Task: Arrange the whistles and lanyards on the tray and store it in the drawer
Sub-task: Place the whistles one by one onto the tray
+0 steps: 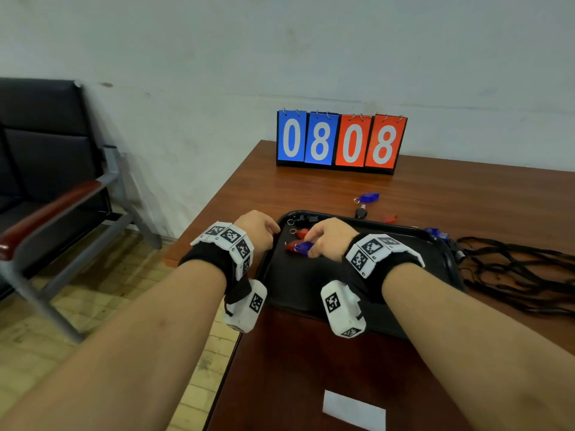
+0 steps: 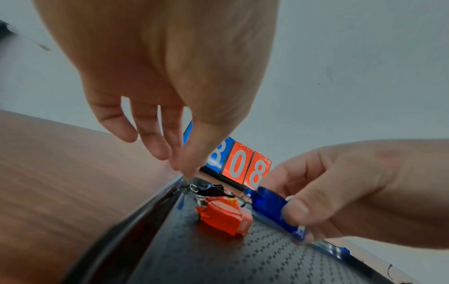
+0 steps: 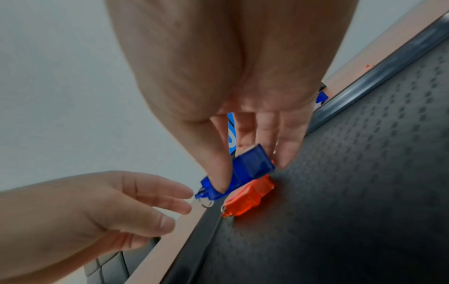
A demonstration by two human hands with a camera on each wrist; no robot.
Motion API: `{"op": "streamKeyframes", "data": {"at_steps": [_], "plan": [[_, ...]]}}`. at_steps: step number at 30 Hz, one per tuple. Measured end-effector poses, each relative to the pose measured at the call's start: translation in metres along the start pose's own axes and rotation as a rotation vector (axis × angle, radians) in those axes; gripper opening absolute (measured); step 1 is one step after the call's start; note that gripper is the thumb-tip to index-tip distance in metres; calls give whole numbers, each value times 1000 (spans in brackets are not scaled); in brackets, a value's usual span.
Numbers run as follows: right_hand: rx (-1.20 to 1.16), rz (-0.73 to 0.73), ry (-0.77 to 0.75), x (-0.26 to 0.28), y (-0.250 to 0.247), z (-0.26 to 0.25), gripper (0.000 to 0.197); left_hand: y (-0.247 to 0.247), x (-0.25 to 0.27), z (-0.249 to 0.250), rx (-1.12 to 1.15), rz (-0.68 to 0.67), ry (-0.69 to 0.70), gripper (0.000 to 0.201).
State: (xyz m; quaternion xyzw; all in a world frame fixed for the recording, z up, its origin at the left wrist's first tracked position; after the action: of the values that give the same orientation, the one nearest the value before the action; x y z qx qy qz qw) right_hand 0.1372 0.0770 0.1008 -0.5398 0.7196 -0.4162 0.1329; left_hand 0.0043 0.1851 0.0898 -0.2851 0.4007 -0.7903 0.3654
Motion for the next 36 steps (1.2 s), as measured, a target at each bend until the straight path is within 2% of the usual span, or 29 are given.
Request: {"op": "streamKeyframes", "data": {"at_steps": [6,14,25,31,36], "plan": [[141,-28,18,-1,17,-10,33,0,9,-13,91,4,-15,38],[257,-35,7,-11,32,-15,35,-2,6,-17,144,88,-1,30],[289,-36,-17,-16,34,-18,37,-5,1,-16,168,161,-13,25],[72,110,-9,-12,3,-10,23,-13,0,-2,184,190,5,22],[34,248,30,-7,-42,14,19,-10,-7,28,217,202,49,18]]}}
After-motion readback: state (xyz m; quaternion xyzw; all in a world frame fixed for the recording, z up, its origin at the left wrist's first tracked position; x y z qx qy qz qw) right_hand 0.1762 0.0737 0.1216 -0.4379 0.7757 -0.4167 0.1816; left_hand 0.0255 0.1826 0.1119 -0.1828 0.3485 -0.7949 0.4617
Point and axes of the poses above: each hand's wrist, its own x-axis away from the middle knuckle, its own y-axis out of the palm, z = x × y, the point moved 1 cm from there along -x, towards the middle knuckle, and after that the axes turned 2 degrees about z, right-handed, at the moved point
